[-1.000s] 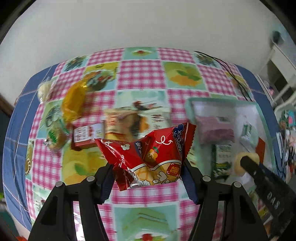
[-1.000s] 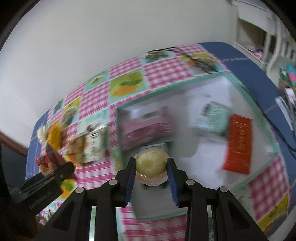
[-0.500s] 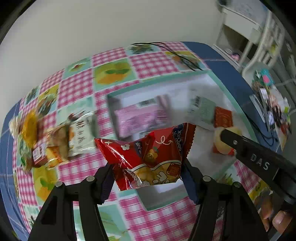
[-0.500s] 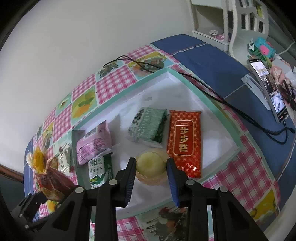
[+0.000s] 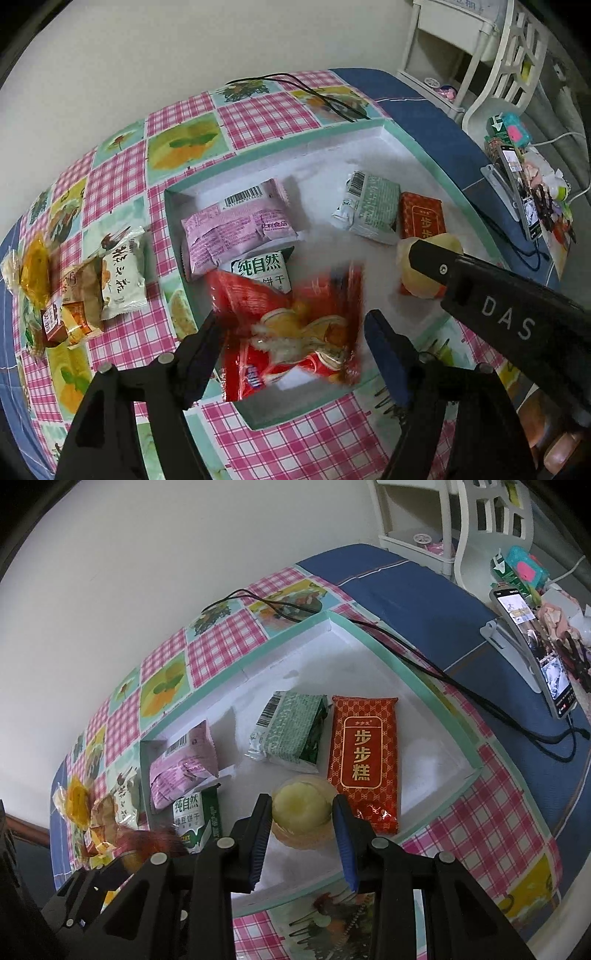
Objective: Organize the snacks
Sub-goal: 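Lower the jelly cup and open the right tool while the left tool releases the red bag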
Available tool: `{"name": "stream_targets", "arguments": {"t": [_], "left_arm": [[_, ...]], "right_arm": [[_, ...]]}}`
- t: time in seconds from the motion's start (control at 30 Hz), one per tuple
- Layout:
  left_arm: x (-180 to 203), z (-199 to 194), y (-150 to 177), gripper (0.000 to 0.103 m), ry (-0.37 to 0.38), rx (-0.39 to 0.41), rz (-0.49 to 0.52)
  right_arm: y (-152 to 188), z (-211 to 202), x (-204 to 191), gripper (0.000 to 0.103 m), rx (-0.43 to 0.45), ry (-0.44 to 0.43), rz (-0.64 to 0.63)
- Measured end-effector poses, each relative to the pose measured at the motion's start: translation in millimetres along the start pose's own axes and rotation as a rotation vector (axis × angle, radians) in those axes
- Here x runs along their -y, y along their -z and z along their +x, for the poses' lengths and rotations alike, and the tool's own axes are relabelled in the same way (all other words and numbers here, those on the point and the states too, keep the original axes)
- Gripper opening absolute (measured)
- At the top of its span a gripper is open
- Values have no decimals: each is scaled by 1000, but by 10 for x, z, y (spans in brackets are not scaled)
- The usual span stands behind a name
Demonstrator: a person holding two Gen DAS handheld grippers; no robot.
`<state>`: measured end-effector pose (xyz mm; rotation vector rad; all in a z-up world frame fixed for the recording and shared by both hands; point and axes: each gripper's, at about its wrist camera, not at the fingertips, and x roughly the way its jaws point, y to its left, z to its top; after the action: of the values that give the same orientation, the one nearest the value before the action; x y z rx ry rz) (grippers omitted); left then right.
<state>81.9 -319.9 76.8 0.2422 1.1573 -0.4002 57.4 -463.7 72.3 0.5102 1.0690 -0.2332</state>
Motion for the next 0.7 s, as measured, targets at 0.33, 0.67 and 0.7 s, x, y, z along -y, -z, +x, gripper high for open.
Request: {"name": "stream_targets", "arguments": {"t": [0.33, 0.67, 0.7], "left_arm": [[-187, -21, 21, 82, -7, -13, -61], [-602, -8, 52, 83, -38, -27, -206], [-674, -7, 60, 83, -52, -27, -232]], "right_arm": [[15, 49, -30, 38, -22, -7, -7], [49, 88, -77, 48, -53, 6, -12], [54, 88, -87, 50, -55, 8, -16]]}}
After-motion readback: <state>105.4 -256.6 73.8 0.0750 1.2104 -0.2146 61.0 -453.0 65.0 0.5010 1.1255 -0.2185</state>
